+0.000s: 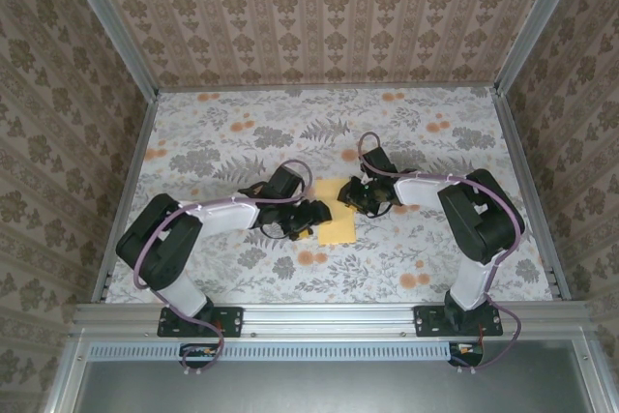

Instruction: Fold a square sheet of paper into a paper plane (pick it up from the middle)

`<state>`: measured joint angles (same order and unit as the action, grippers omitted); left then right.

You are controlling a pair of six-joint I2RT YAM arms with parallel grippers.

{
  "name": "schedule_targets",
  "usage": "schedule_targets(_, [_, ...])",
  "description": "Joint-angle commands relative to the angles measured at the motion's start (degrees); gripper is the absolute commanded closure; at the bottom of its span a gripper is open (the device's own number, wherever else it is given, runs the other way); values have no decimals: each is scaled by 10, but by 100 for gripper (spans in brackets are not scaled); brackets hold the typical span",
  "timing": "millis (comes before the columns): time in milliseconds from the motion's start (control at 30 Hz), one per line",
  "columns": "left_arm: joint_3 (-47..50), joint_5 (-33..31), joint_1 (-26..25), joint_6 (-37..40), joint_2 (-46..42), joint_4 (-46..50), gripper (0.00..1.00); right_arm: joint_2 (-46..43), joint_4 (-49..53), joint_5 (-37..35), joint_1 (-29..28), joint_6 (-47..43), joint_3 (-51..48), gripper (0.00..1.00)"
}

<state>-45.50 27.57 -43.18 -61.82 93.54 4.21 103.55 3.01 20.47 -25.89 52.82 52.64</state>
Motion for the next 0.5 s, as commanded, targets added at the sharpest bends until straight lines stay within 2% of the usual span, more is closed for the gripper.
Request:
schedule_targets(0, [-20,17,-8,-10,17,0,34,27,9,-11,6,13,-30,70])
schedule_targets(467, [-28,23,-10,-16,38,-5,37,27,5,-5,10,11,-37,70])
